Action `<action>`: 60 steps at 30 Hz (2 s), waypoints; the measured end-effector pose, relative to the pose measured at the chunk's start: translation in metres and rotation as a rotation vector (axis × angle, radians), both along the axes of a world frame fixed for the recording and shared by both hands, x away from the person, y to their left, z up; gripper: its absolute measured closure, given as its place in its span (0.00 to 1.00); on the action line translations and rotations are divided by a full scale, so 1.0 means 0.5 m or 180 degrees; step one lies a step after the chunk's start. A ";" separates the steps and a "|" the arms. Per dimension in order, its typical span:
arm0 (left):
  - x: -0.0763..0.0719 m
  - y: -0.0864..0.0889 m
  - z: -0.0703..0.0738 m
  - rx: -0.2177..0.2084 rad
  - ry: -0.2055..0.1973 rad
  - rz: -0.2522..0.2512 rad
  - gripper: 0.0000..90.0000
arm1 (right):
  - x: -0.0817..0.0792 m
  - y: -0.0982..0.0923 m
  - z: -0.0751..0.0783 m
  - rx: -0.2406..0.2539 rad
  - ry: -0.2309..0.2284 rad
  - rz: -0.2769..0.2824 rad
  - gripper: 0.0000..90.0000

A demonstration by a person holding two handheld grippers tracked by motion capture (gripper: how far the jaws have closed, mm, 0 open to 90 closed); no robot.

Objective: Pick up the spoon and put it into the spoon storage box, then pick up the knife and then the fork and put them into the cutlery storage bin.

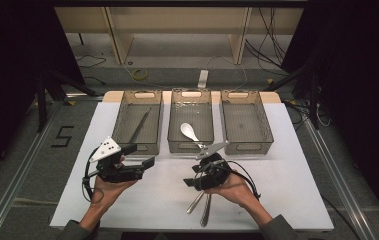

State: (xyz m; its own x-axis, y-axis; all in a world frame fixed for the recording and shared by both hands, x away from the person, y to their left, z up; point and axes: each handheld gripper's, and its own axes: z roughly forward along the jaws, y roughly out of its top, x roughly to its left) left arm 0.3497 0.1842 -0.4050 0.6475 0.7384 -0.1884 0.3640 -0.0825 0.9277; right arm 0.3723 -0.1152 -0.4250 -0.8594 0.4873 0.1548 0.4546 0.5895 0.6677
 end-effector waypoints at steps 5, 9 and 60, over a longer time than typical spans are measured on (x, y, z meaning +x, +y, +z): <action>0.002 -0.003 0.000 0.0001 0.0007 -0.0004 0.18 | -0.012 0.002 -0.014 -0.0026 0.0048 0.0079 0.51; 0.002 -0.004 0.000 0.0004 0.0012 -0.0006 0.18 | -0.019 0.000 -0.019 -0.0033 0.0073 0.0120 0.55; 0.004 -0.009 -0.001 0.0015 -0.0002 -0.0061 0.18 | -0.077 0.044 -0.091 -0.0595 0.0217 0.0559 1.00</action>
